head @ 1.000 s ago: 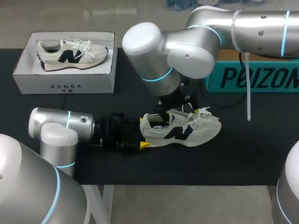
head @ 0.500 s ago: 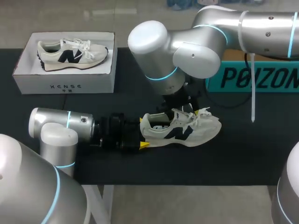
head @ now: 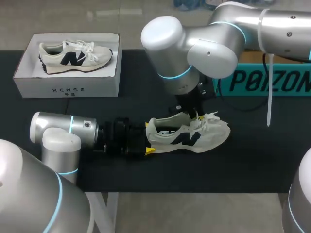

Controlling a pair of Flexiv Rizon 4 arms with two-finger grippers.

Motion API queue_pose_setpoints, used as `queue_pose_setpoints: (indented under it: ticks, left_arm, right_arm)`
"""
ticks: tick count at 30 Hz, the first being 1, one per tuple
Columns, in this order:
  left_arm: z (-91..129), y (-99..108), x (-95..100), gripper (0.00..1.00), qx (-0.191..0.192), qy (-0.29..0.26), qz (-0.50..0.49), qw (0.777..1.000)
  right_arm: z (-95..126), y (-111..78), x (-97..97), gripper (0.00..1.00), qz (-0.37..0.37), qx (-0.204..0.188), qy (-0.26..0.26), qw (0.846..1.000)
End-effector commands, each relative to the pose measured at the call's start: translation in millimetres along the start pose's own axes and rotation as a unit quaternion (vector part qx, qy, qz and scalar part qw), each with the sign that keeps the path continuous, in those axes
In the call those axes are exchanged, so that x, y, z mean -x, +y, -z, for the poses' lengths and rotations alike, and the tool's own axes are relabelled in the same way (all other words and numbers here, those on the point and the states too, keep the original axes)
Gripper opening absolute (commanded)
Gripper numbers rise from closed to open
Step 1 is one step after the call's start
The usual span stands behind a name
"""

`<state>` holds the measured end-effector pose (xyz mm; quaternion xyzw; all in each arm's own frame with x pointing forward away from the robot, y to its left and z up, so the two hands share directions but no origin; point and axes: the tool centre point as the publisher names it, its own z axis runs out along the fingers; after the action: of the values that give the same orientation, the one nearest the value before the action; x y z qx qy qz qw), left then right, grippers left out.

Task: Take the shoe out of the shoebox, open the shoe tongue, remove and reinsert the insole, then place the shoe into the shoebox

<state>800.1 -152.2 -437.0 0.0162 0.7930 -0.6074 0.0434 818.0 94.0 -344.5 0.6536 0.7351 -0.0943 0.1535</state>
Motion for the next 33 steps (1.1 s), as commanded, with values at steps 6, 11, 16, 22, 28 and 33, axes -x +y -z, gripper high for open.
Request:
queue_pose_setpoints:
  ticks: [6, 11, 16, 22, 28, 33]
  left_arm:
    - [-3, 2, -0.9, 0.00, 0.000, -0.001, 0.000, 1.000]
    - [-3, 2, -0.9, 0.00, 0.000, -0.001, 0.000, 1.000]
    - [-3, 2, -0.9, 0.00, 0.000, -0.001, 0.000, 1.000]
    - [-3, 2, -0.9, 0.00, 0.000, -0.001, 0.000, 1.000]
    - [-3, 2, -0.9, 0.00, 0.000, -0.001, 0.000, 1.000]
    - [-3, 2, -0.9, 0.00, 0.000, -0.001, 0.000, 1.000]
  right_arm:
    - [-5, -0.5, 29.1, 0.00, -0.020, -0.002, 0.009, 1.000]
    - [-11, 0.1, 34.4, 0.05, -0.028, -0.009, 0.014, 0.999]
    - [-7, -2.8, 32.0, 0.44, -0.027, -0.007, 0.016, 0.999]
    - [0, -5.3, 27.7, 0.78, -0.023, -0.002, 0.020, 1.000]
    - [7, -4.1, 34.5, 0.71, -0.031, 0.006, 0.018, 0.999]
    - [6, -5.7, 40.3, 0.15, -0.040, 0.003, 0.019, 0.999]
